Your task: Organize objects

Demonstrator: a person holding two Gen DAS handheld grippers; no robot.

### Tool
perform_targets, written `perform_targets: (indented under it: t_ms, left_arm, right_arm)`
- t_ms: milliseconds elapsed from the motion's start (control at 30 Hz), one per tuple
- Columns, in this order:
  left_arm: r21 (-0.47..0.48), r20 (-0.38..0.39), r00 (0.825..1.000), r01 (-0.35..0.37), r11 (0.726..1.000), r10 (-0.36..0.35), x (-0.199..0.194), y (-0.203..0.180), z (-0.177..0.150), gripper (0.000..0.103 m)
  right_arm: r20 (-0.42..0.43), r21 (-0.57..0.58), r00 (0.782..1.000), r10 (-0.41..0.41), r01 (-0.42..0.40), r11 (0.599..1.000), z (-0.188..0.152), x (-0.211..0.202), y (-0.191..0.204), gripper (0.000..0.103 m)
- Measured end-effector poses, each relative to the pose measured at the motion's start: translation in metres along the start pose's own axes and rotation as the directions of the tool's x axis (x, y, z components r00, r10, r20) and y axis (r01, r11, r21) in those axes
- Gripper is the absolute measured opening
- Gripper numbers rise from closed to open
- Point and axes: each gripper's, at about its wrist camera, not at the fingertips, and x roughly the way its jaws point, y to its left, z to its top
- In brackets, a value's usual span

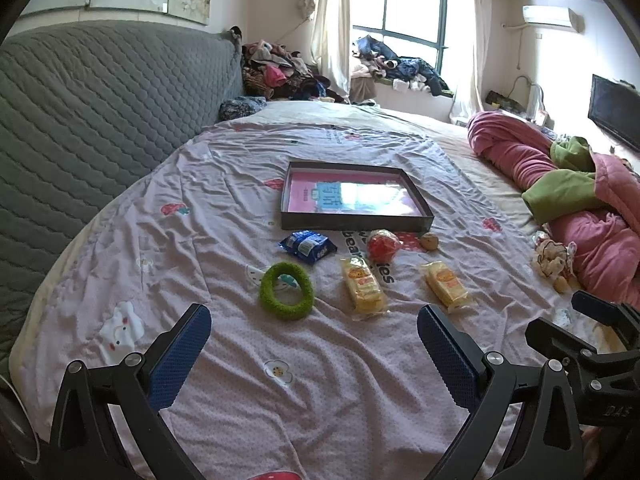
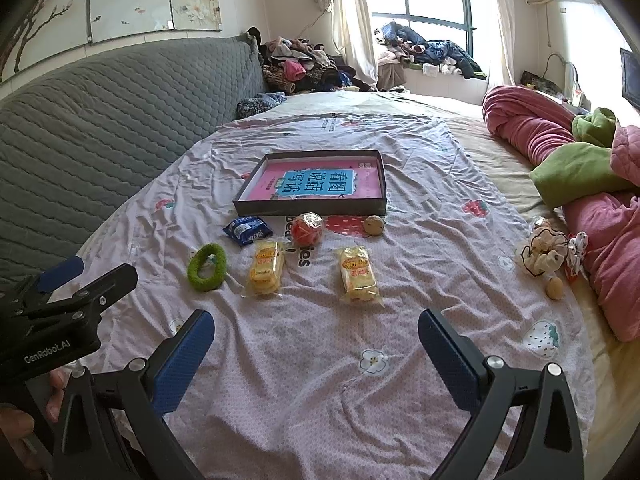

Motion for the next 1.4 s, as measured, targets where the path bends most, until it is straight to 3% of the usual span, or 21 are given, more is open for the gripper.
perform_targets:
  t_ms: [667,1400]
  left_arm:
    - [-0.021,0.023,1.0,-0.006,1.0,0.007,0.007,0.012,0.022,0.103]
    - [-0.054,-0.113,0.994,-0.003,0.999,-0.003,0.104,0.025,0.012,0.103]
  right_arm:
    - [0.016,-0.013,1.0,0.003,-0.003,1.0,0.026,0.001,0.006,0.103]
    - [-0.106,0.0,0.994,0.005,-0.005,1.0,0.026,0.089,-0.005,0.103]
